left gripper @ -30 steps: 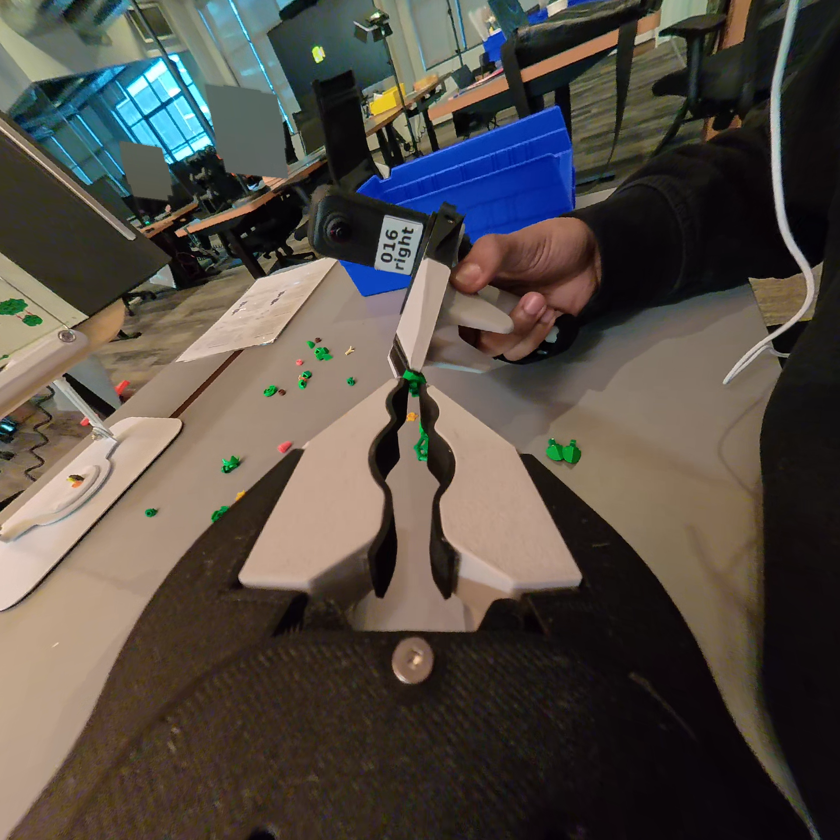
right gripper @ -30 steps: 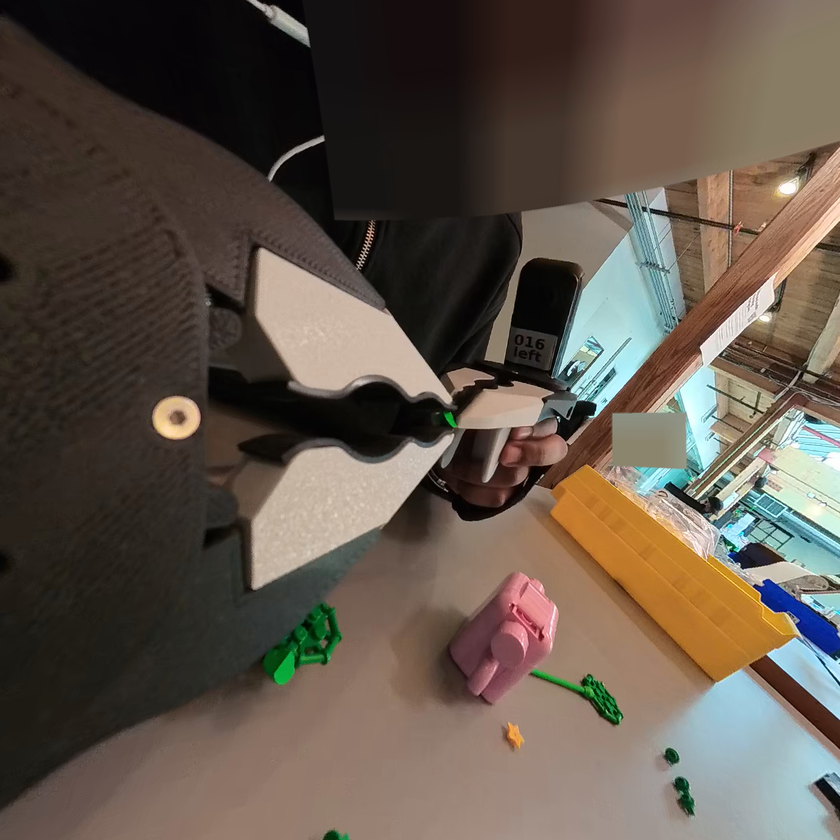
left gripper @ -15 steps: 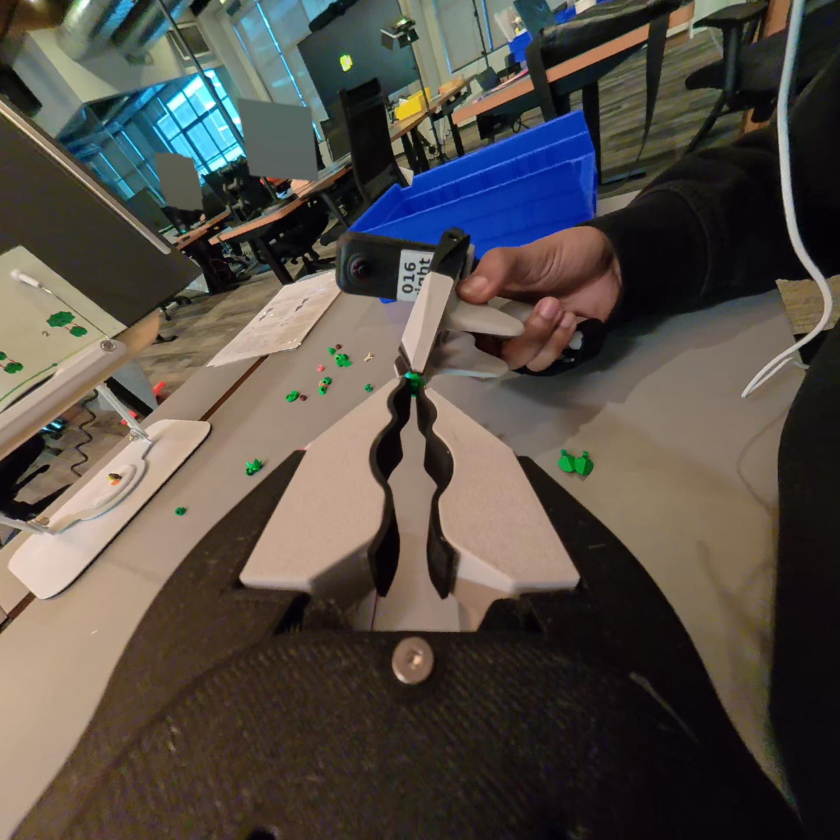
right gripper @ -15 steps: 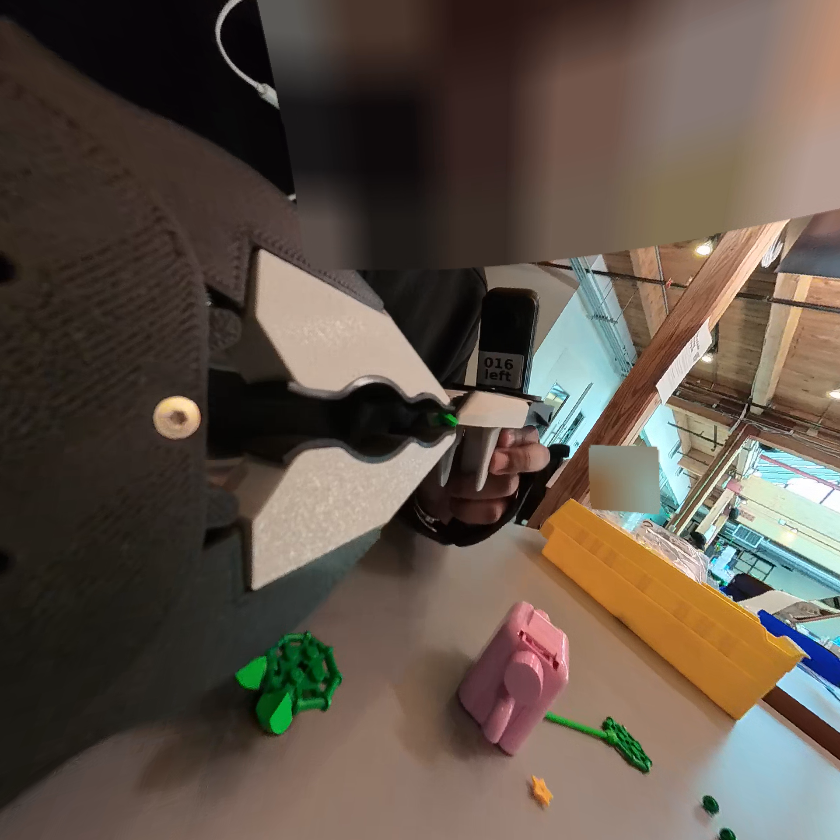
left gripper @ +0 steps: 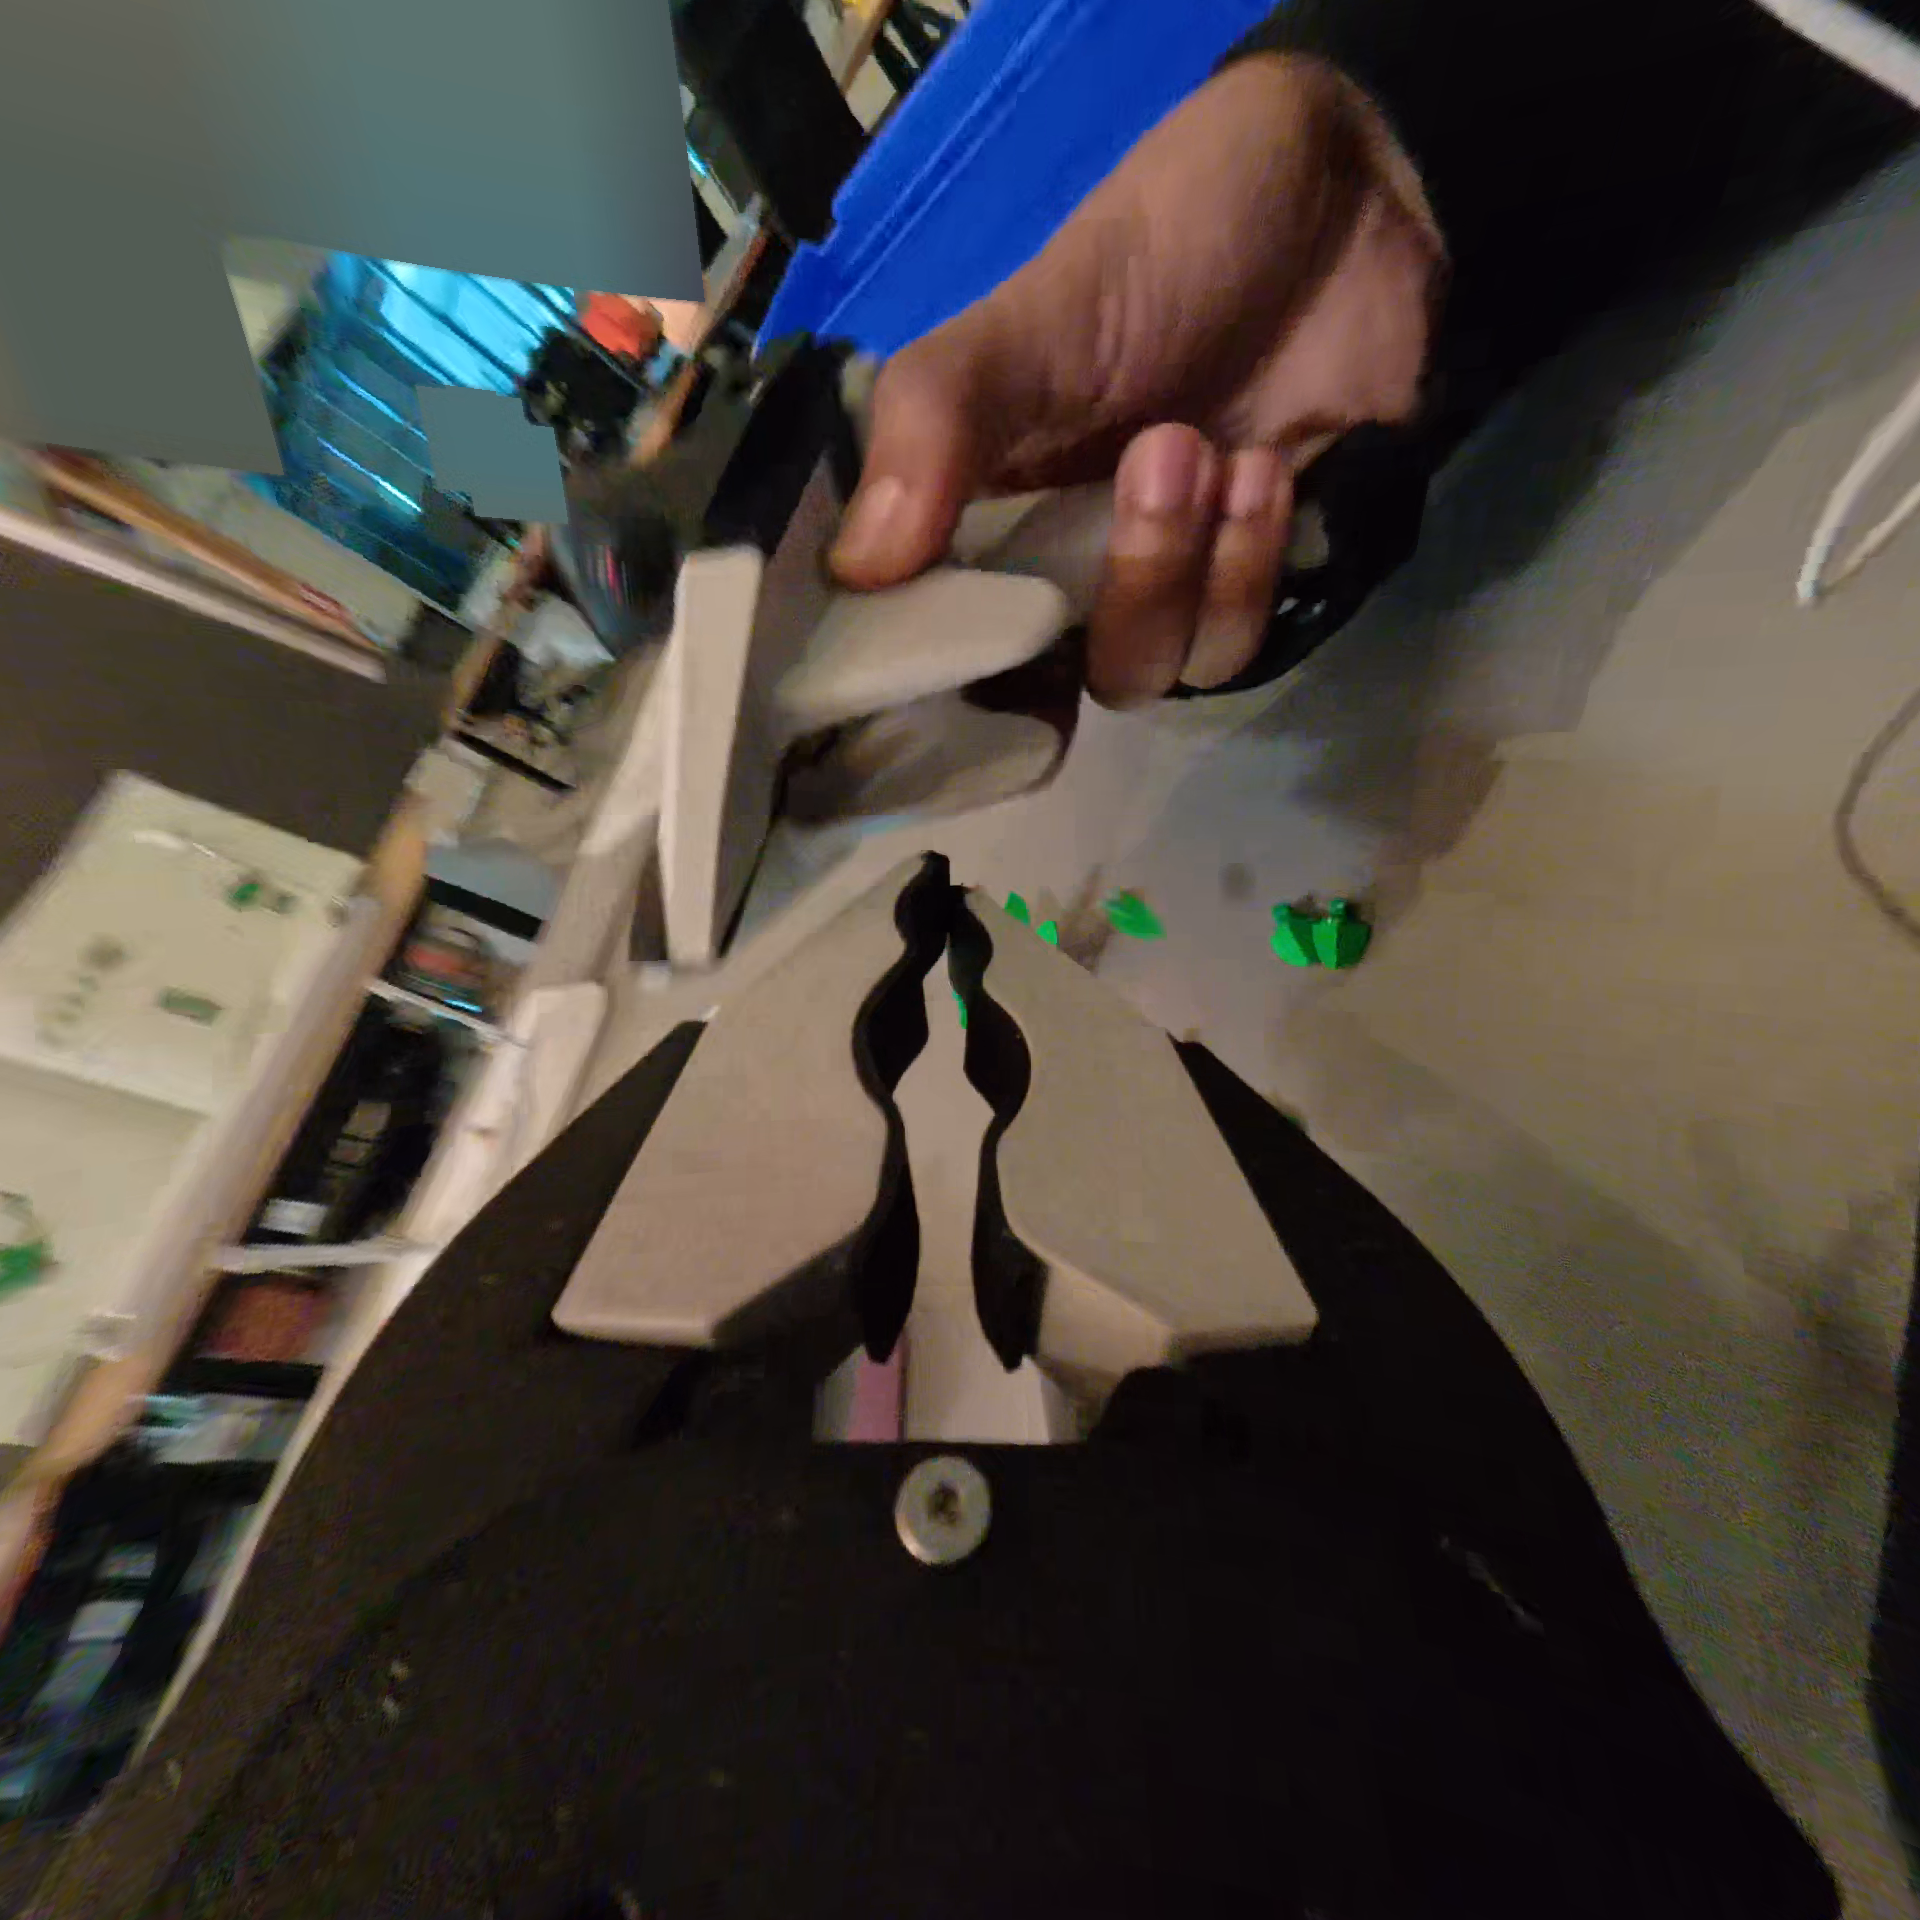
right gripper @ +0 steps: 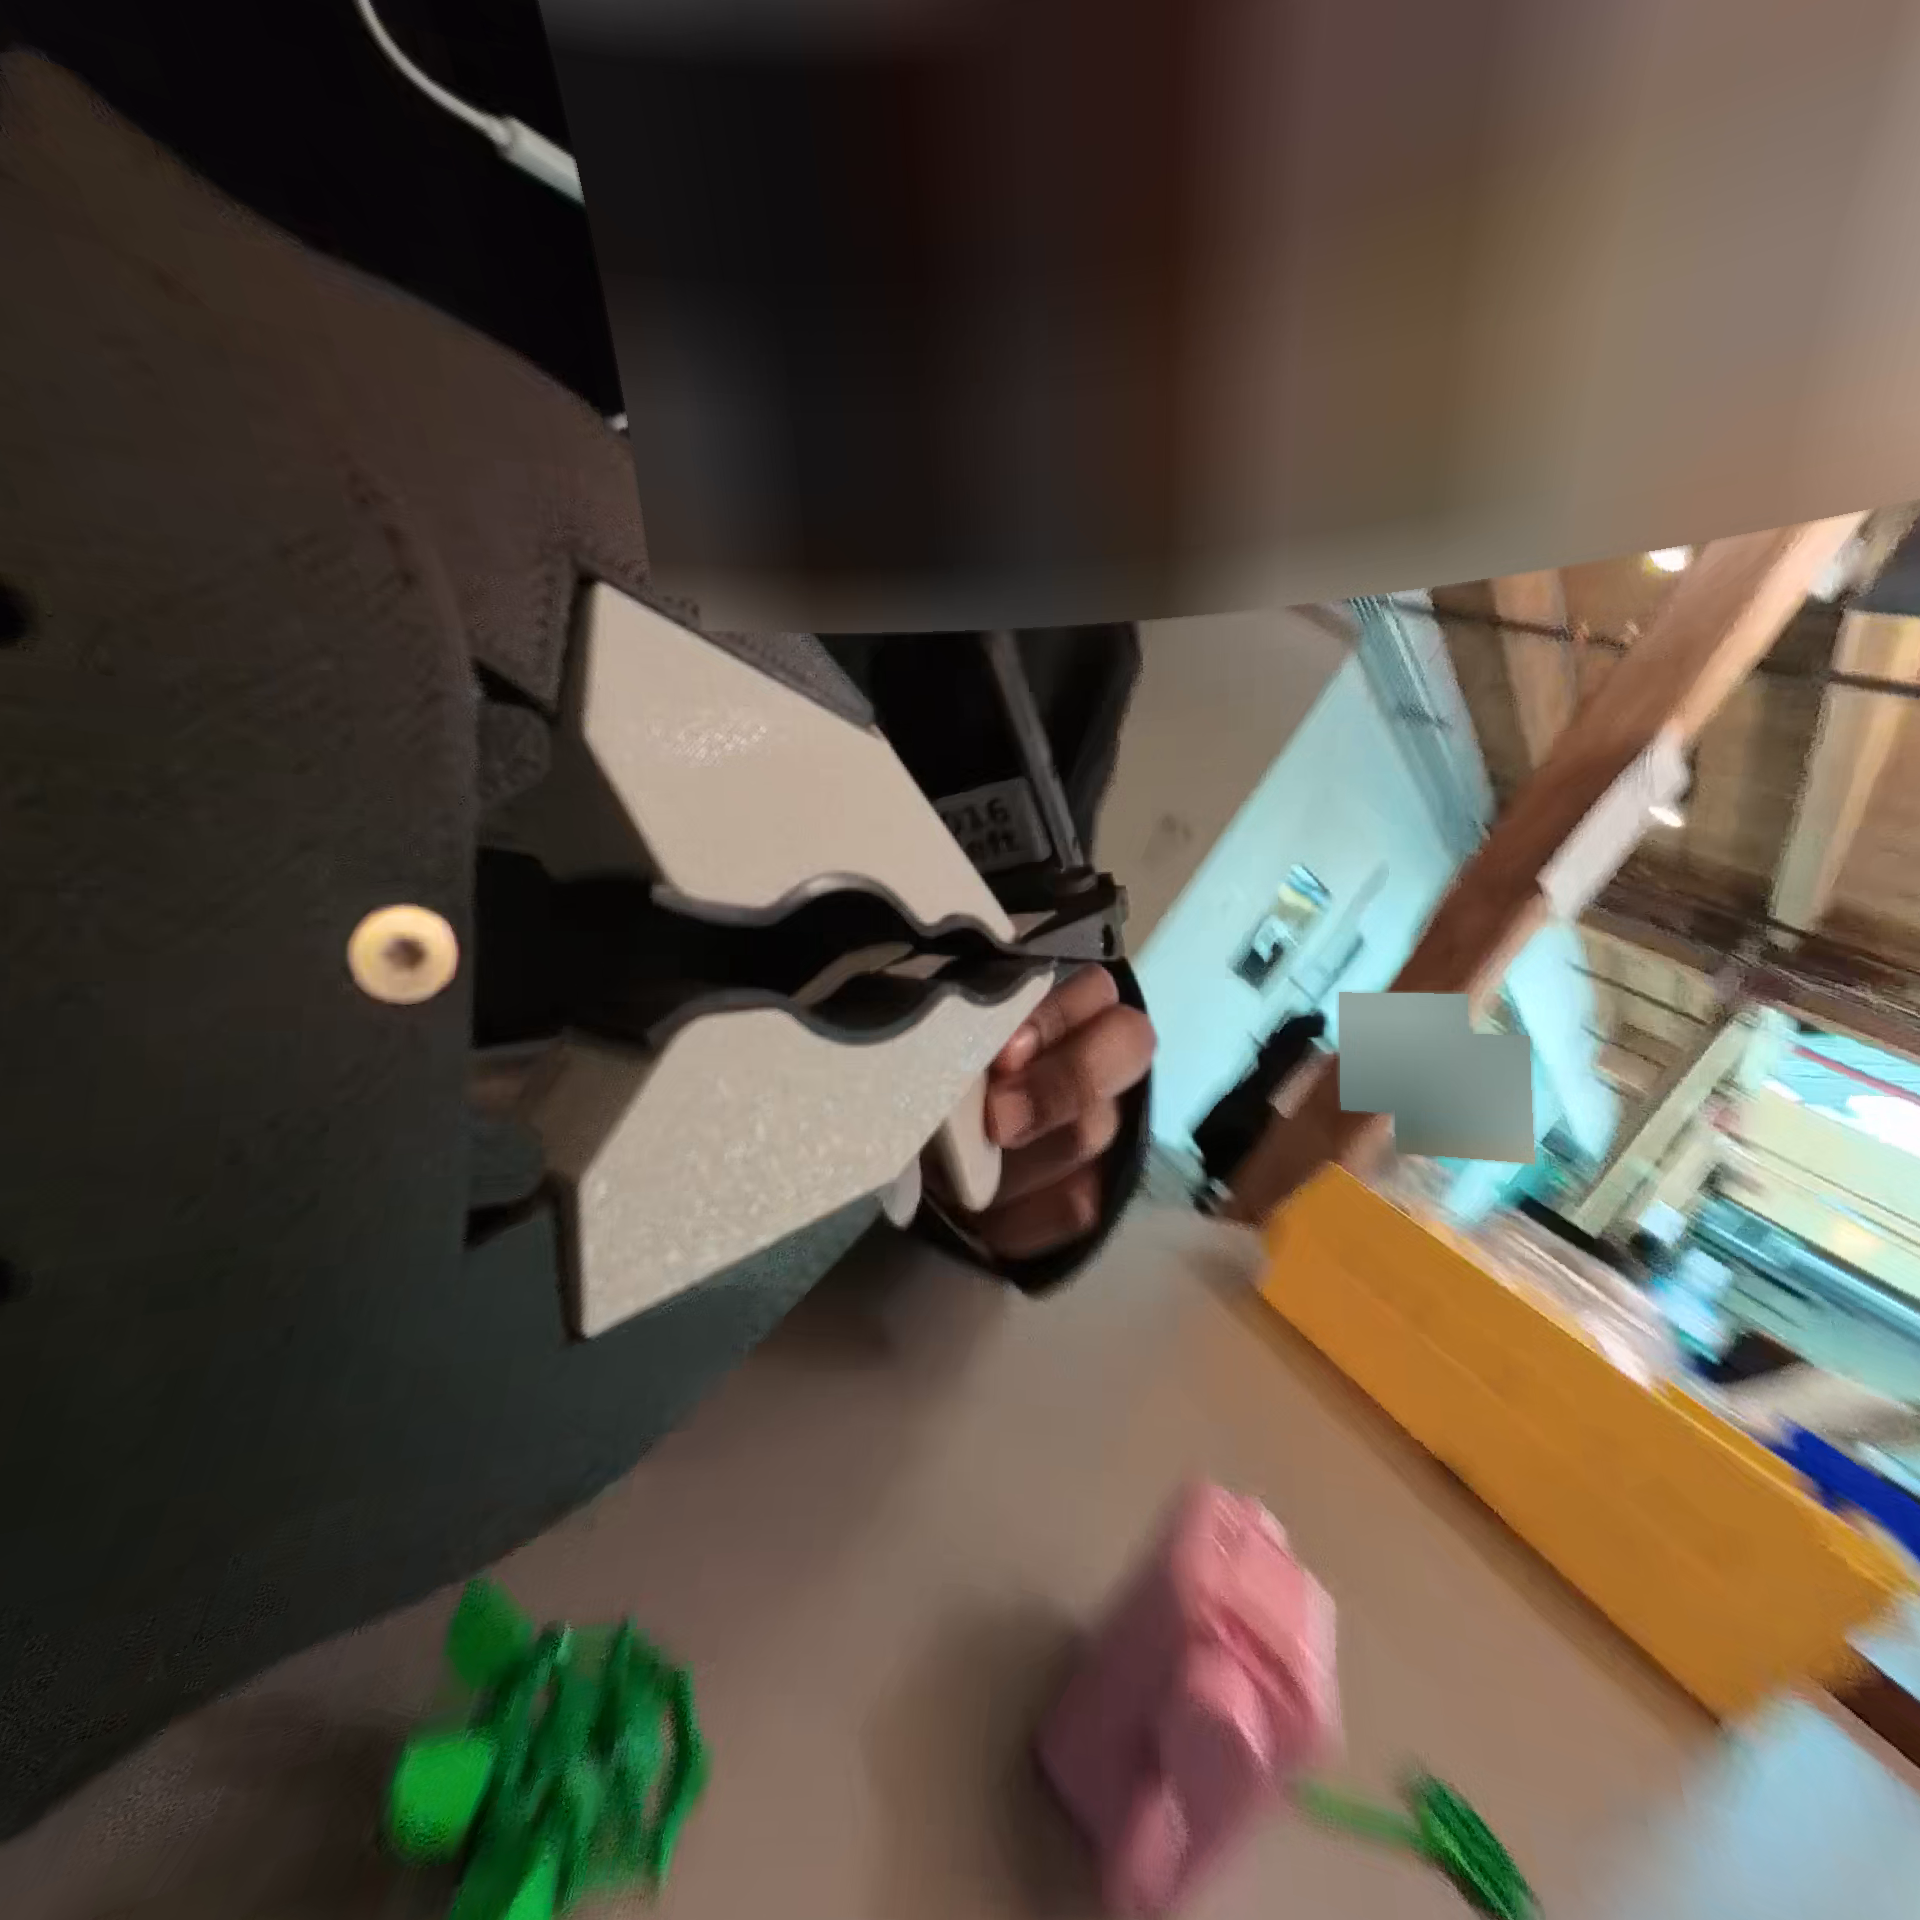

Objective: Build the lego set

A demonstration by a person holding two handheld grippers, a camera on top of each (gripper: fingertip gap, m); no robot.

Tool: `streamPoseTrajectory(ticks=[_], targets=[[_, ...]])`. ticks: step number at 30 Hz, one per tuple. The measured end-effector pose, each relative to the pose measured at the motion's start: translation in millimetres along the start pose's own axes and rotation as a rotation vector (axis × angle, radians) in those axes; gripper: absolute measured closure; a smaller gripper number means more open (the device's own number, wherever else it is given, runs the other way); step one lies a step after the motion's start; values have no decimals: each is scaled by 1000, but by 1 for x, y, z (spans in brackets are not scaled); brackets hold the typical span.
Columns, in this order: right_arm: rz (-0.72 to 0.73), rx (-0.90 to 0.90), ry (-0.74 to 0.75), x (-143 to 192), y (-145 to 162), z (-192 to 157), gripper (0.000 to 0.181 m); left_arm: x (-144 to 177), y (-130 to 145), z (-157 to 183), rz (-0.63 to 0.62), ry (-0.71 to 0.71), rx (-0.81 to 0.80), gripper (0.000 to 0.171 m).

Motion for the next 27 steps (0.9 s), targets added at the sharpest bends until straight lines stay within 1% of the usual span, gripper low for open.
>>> streamPoseTrajectory(ticks=[1,2,4,6,8,11,14,17,20,21,24,27], targets=[[41,48,38,10,-10,-1,181,1,2,-7,6,35,96,171],[65,102,86,20,-19,-1,181,1,4,-15,22,43,168,171],[97,265,213,35,-32,-2,181,3,7,-26,48,56,287,171],[89,417,308,44,-39,-6,181,5,12,-34,70,73,397,171],[77,528,387,50,-42,-8,181,6,21,-41,65,80,482,171],[52,611,409,52,-41,-9,181,8,31,-47,66,100,574,171],[-33,645,428,49,-33,0,180,11,38,-50,88,142,655,171],[-94,673,487,49,-28,14,176,8,41,-38,75,292,717,171],[-106,672,510,50,-26,21,176,2,46,-15,-21,442,716,168],[-105,666,510,51,-26,23,175,-1,49,-8,-63,469,701,166],[-90,646,499,52,-27,24,175,-9,57,11,-202,507,623,158],[-70,629,480,53,-28,23,175,-14,62,20,-283,493,550,158]])
Point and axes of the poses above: each gripper's, where its closed fingertips meet, x back along the fingers, y out of its underside, z = x × y across the jaws, the point moved 4 cm from there along x, back along the fingers, and after that the axes turned 1 degree about -y, right-handed, at the moved point
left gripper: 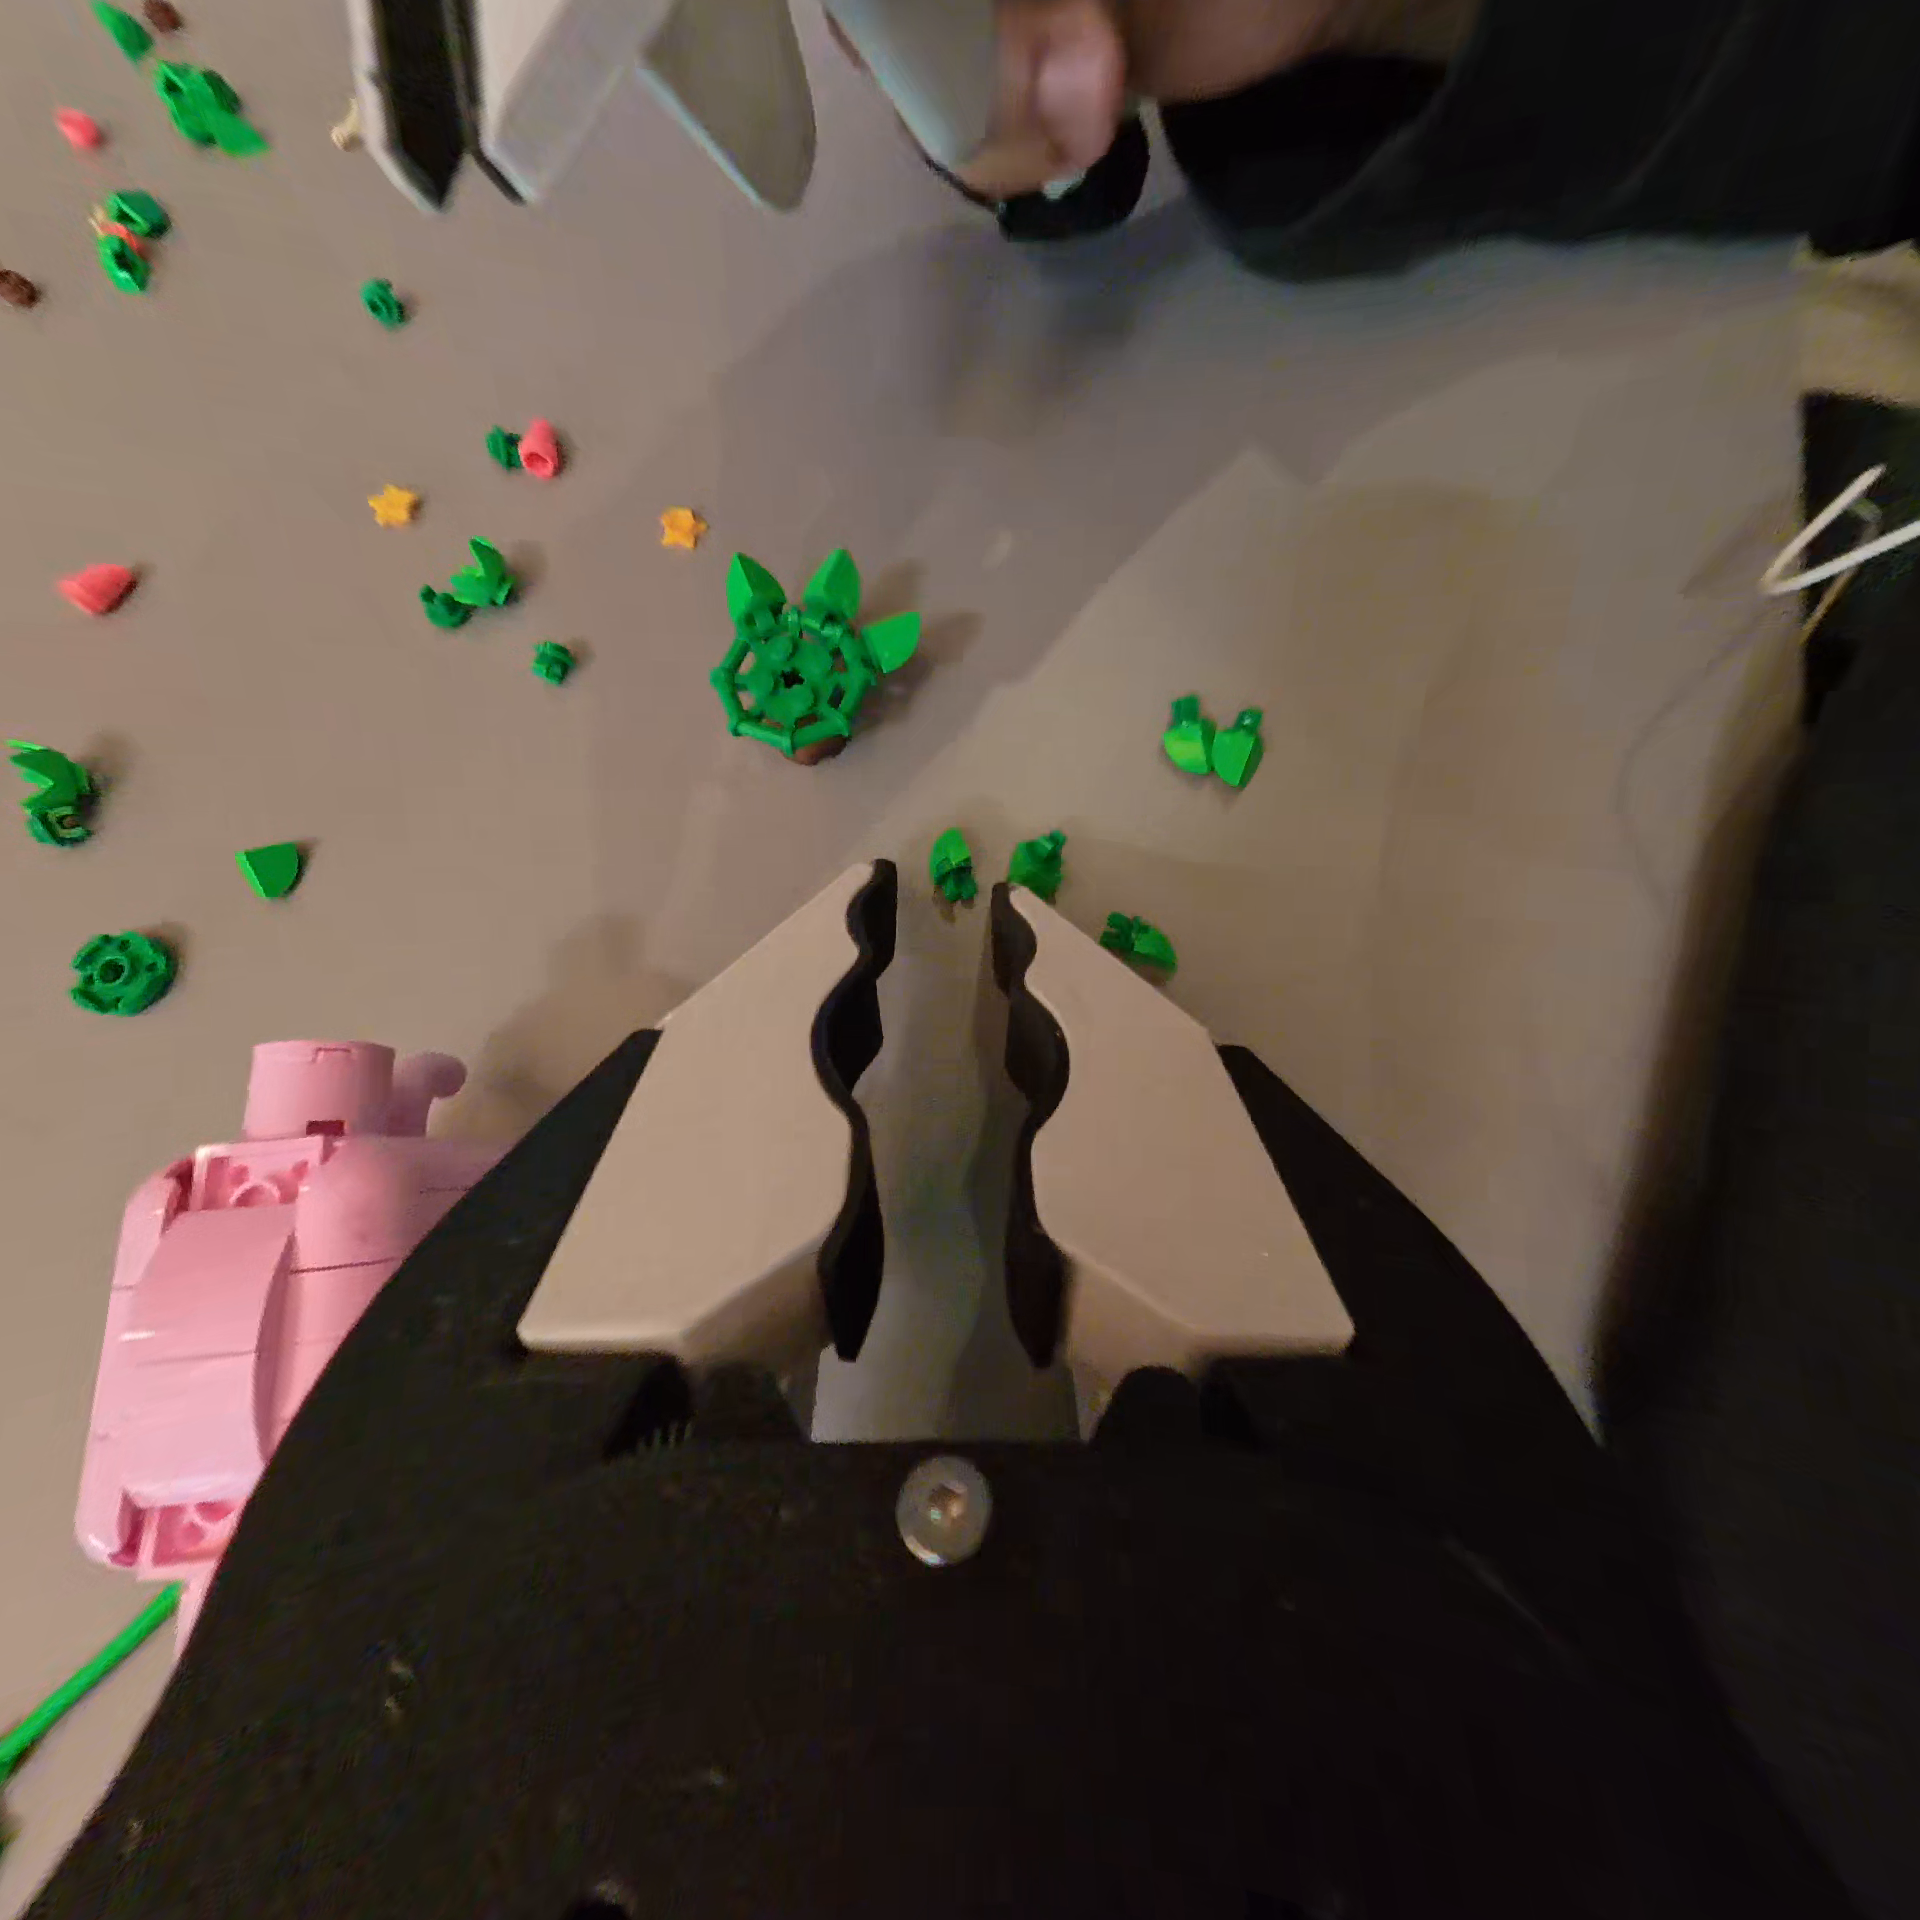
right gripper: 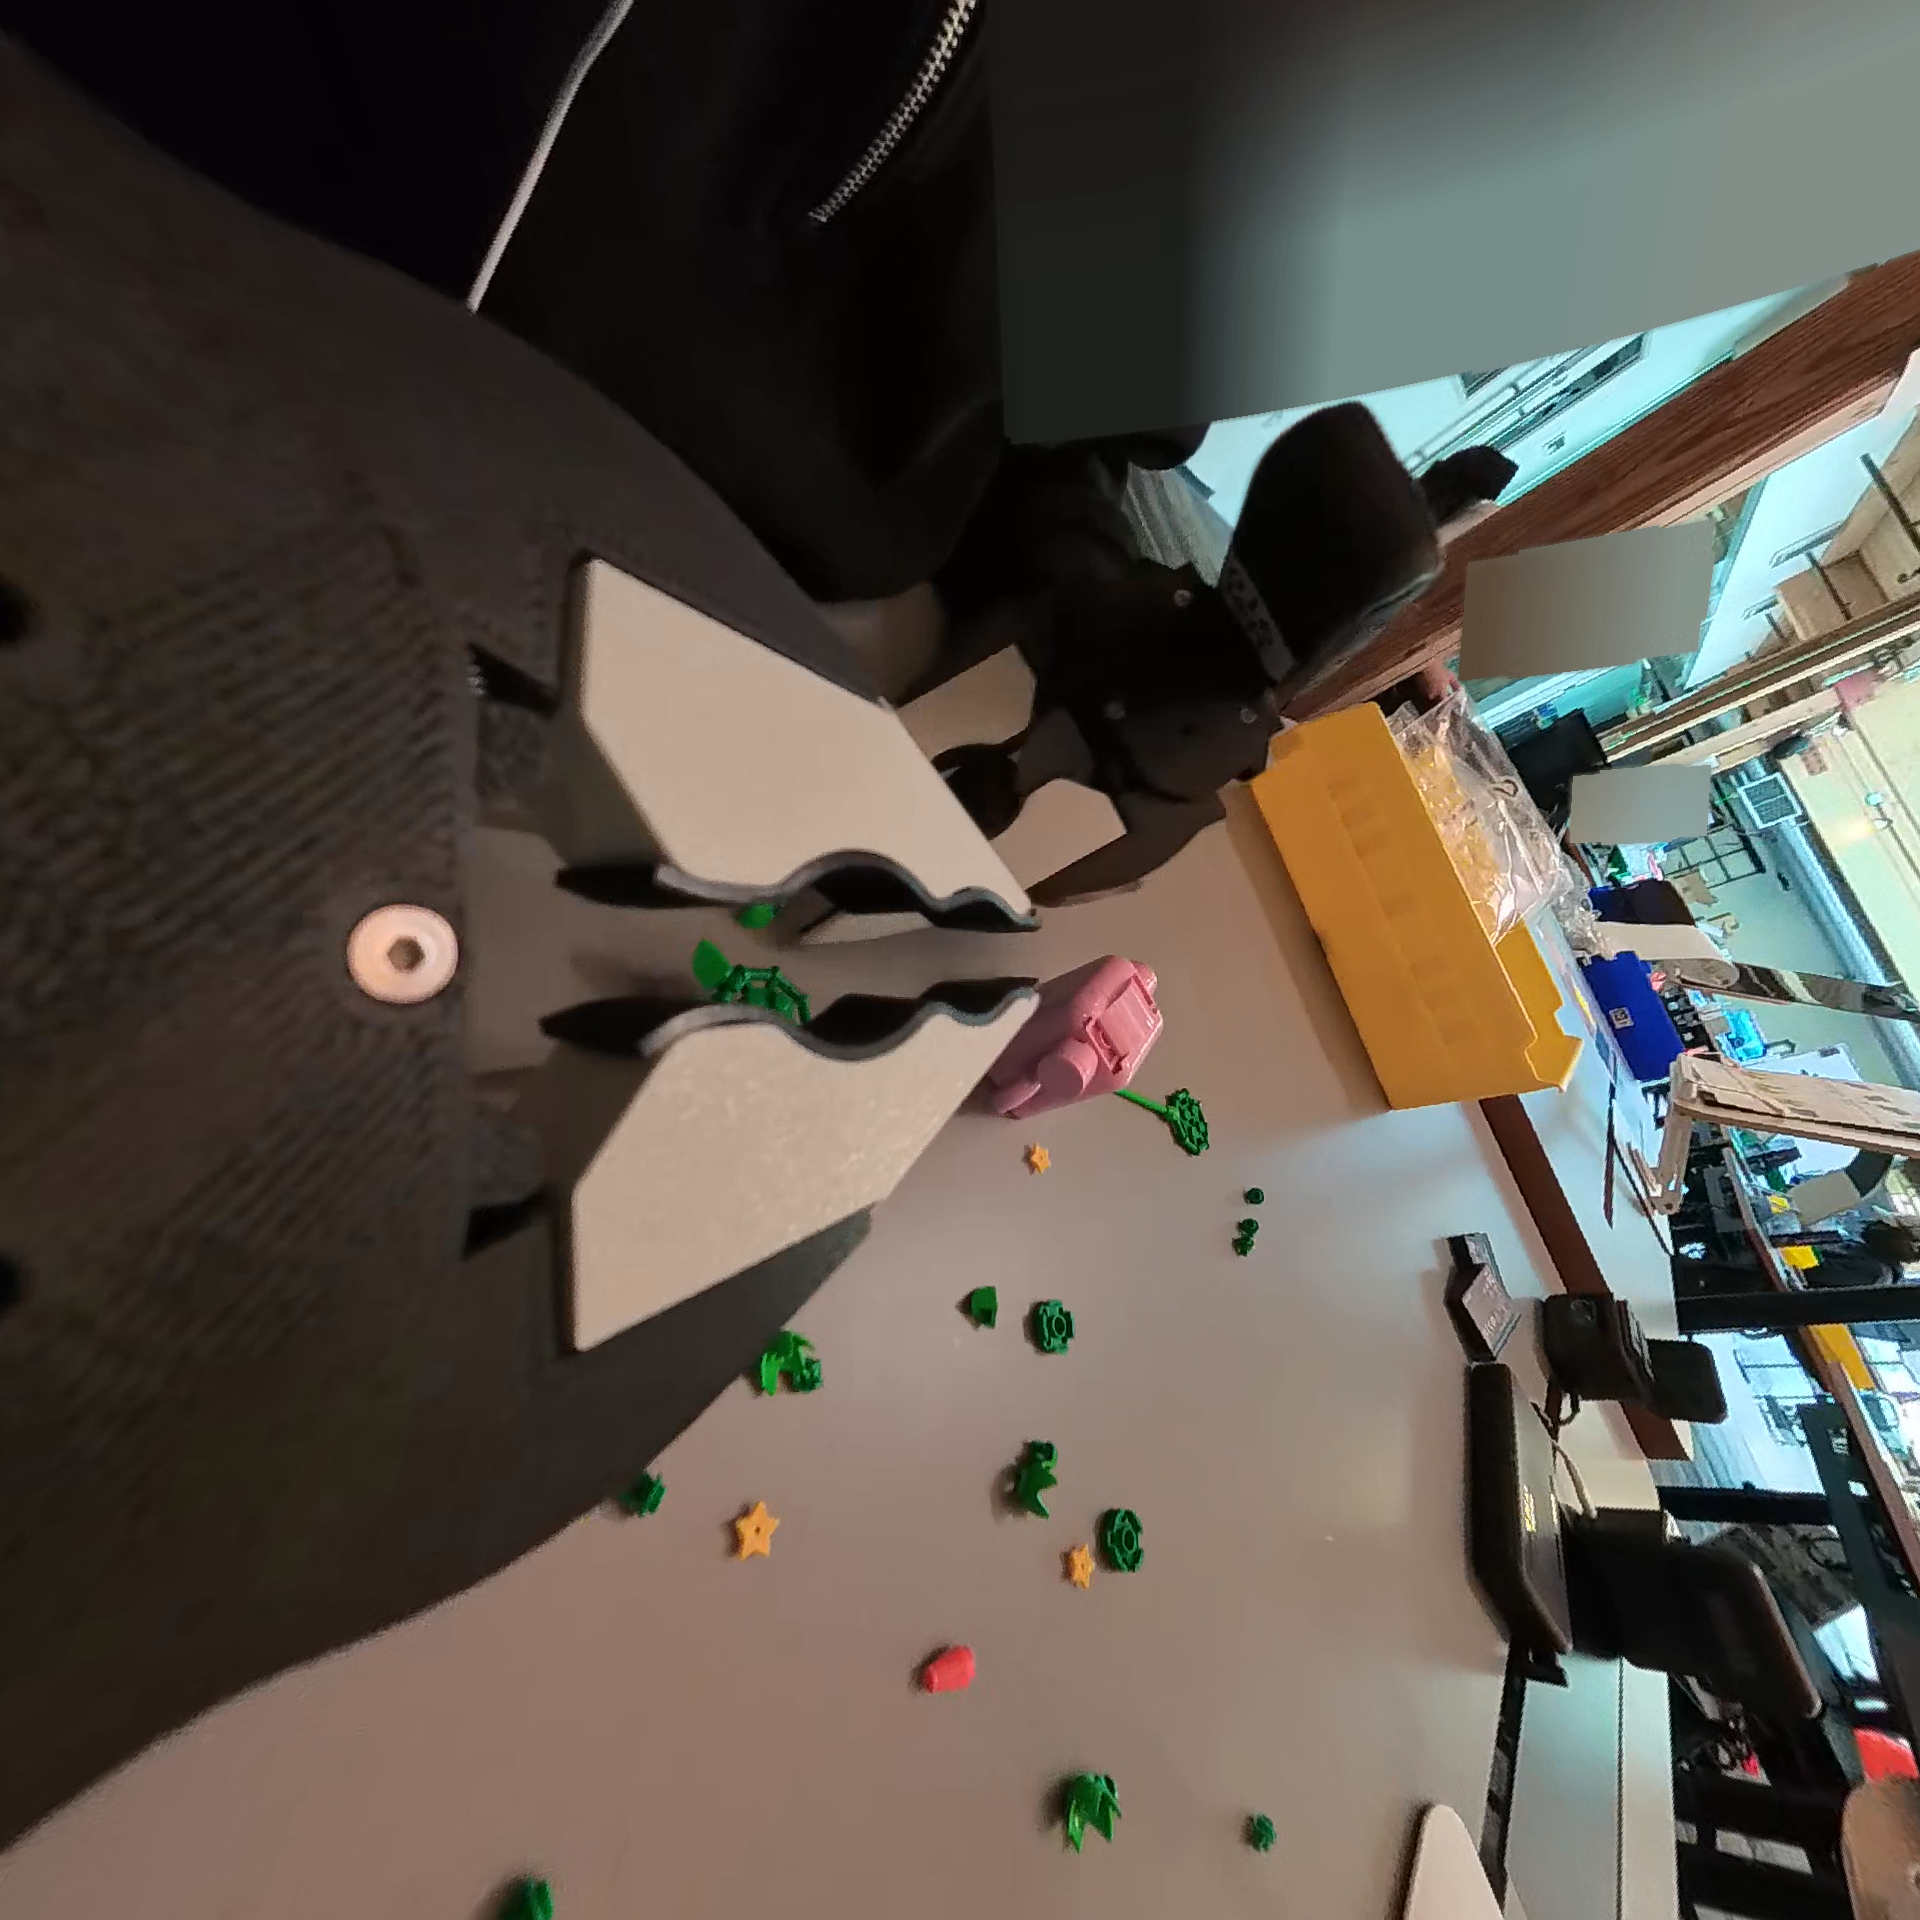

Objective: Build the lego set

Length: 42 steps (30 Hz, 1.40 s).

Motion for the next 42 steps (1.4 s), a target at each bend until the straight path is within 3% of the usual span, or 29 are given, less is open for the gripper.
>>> streamPoseTrajectory(ticks=[10,15,18,21,25,32,42], targets=[[-8,8,-1,-1,0,-2,173,-2,1,0,-16,26,21,170],[-25,54,-14,-3,1,-7,170,9,-9,-5,98,30,82,169],[-44,203,-54,-5,2,-20,162,28,-23,-11,270,121,224,169],[-88,472,-23,-10,8,-33,156,48,-32,-18,438,268,386,169],[-79,718,35,-17,13,-48,160,57,-34,-19,513,366,466,170],[-95,590,-66,-21,20,-51,164,57,-40,-10,541,474,486,170],[-88,549,-116,-20,18,-58,176,54,-42,-2,539,576,513,170]])
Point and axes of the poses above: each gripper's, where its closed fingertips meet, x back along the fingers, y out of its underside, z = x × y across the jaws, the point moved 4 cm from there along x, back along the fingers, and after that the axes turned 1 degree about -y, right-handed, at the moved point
